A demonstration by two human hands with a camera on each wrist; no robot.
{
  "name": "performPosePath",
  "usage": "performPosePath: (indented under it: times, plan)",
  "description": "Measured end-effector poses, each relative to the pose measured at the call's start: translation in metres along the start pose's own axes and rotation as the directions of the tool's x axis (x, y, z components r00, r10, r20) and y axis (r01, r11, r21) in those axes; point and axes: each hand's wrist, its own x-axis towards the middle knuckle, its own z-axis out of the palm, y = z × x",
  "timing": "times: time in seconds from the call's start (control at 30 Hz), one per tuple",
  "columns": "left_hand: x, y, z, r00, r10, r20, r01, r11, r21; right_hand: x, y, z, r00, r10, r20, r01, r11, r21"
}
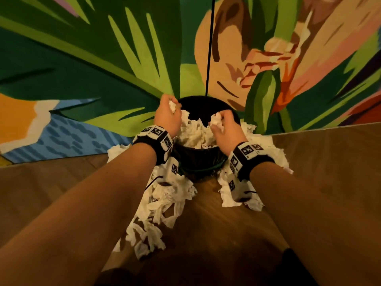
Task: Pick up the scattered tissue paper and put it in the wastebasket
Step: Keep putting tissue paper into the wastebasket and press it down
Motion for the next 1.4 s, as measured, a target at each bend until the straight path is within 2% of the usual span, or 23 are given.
performPosePath:
  times: [0.07,0.13,0.2,0.27,0.33,0.4,0.47,0.5,0.6,0.7,0.83,0.97,1.07,1.13,1.2,1.3,1.37,1.4]
  plan:
    - [-0.002,-0.010,0.007,0.999,0.011,0.050,-0.012,0.999,0.032,0.000,0.007,0.005,0.999,-0.038,-0.006,0.038,0.998,-0.057]
    - [-0.005,-0.015,0.012,0.993,0.016,0.116,-0.032,0.990,0.135,0.002,0.011,0.007,0.996,-0.087,-0.021,0.083,0.985,-0.149]
    - [-0.006,-0.018,0.017,0.977,-0.036,0.211,-0.013,0.975,0.224,0.007,0.013,0.009,0.994,-0.105,0.005,0.102,0.954,-0.283]
    - [-0.006,-0.019,0.022,0.930,-0.108,0.351,-0.017,0.943,0.334,0.012,0.011,0.008,0.995,-0.081,0.055,0.096,0.926,-0.366]
    - [-0.005,-0.021,0.024,0.876,-0.138,0.463,-0.100,0.886,0.453,0.017,0.008,0.005,0.993,-0.030,0.114,0.073,0.918,-0.389]
    - [-0.004,-0.024,0.024,0.844,-0.120,0.523,-0.207,0.826,0.524,0.022,0.006,0.003,0.976,0.018,0.218,0.093,0.866,-0.491]
    - [-0.001,-0.027,0.021,0.846,-0.095,0.525,-0.252,0.796,0.551,0.028,0.009,0.003,0.951,0.058,0.304,0.143,0.789,-0.597]
    - [0.001,-0.028,0.020,0.861,-0.095,0.500,-0.228,0.806,0.547,0.030,0.010,0.003,0.943,0.068,0.325,0.158,0.768,-0.620]
    - [0.005,-0.027,0.014,0.898,-0.099,0.428,-0.154,0.842,0.517,0.030,0.015,0.007,0.946,0.038,0.322,0.165,0.799,-0.578]
    - [0.003,-0.023,0.012,0.877,-0.138,0.459,-0.205,0.758,0.619,0.029,0.016,0.009,0.949,0.013,0.315,0.181,0.797,-0.577]
    - [0.000,-0.017,0.010,0.854,-0.145,0.499,-0.287,0.669,0.685,0.031,0.015,0.009,0.944,0.040,0.329,0.179,0.774,-0.608]
    - [-0.005,-0.014,0.014,0.818,-0.250,0.519,-0.321,0.550,0.771,0.029,0.015,0.011,0.964,0.010,0.267,0.164,0.768,-0.619]
    - [-0.009,-0.014,0.016,0.848,-0.225,0.480,-0.324,0.497,0.805,0.025,0.022,0.010,0.982,-0.106,0.159,0.174,0.839,-0.516]
    - [-0.013,-0.012,0.013,0.885,-0.148,0.442,-0.301,0.542,0.785,0.023,0.027,0.009,0.985,-0.149,0.089,0.172,0.909,-0.379]
    - [-0.015,-0.012,0.006,0.927,-0.044,0.374,-0.266,0.626,0.733,0.021,0.029,0.008,0.986,-0.165,0.017,0.164,0.953,-0.253]
    - [-0.013,-0.017,-0.007,0.981,0.045,0.187,-0.156,0.754,0.638,0.017,0.028,0.001,0.981,-0.166,-0.096,0.154,0.981,-0.120]
    - [-0.014,-0.023,-0.016,0.991,0.036,0.132,-0.105,0.817,0.567,0.012,0.024,-0.003,0.974,-0.216,-0.067,0.210,0.974,-0.089]
    - [-0.016,-0.025,-0.019,0.988,0.024,0.155,-0.107,0.826,0.553,0.009,0.018,-0.003,0.965,-0.264,-0.003,0.262,0.961,-0.085]
